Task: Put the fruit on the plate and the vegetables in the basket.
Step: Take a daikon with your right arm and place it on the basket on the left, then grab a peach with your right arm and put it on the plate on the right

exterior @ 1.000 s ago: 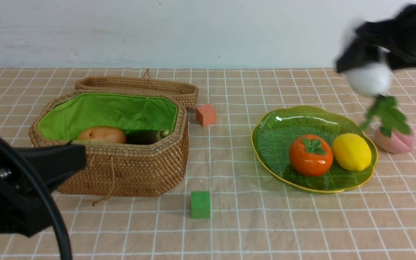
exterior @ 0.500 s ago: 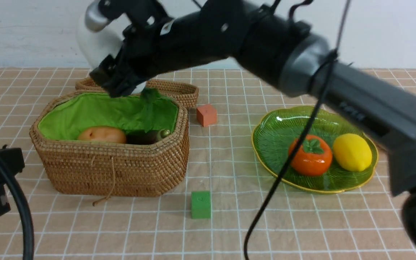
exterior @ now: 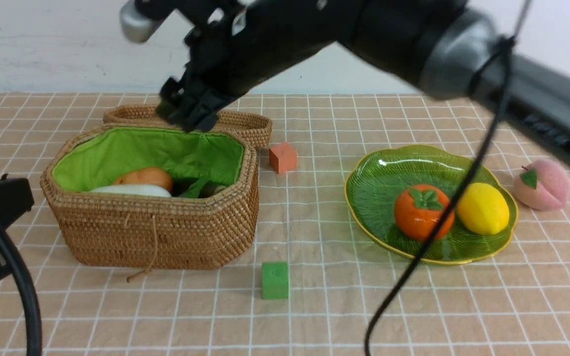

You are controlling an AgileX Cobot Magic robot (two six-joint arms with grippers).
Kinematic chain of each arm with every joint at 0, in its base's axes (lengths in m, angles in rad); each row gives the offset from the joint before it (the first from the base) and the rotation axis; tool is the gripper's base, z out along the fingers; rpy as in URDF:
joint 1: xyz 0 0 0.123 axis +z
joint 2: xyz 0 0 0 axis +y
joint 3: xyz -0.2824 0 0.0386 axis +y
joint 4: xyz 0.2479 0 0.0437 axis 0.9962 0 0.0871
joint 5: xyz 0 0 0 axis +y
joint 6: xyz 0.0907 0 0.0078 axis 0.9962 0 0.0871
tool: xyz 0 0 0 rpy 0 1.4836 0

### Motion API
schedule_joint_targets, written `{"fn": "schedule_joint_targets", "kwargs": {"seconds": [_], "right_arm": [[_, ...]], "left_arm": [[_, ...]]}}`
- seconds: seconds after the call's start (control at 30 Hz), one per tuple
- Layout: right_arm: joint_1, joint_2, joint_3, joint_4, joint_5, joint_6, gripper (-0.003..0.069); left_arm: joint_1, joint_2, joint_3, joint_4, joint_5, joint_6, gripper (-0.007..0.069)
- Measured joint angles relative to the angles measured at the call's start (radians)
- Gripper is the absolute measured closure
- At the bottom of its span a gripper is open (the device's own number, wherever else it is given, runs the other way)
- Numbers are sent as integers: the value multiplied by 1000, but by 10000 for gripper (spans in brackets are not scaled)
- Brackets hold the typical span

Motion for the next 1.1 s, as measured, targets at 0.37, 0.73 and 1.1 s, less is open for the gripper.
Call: {"fn": "schedule_joint_targets", "kwargs": {"seconds": [0.37, 0.73, 1.1], "right_arm": [[-360, -181, 93, -304, 305, 464, 648], [-899, -120, 384, -61, 285, 556, 405], [-943, 100, 390, 81, -22, 605, -17]], "left_arm": [[-330, 92, 0, -210, -59, 363, 638], [-375, 105, 0, -185, -109, 377, 638], [-375, 131, 0, -182, -109, 375, 638]]}}
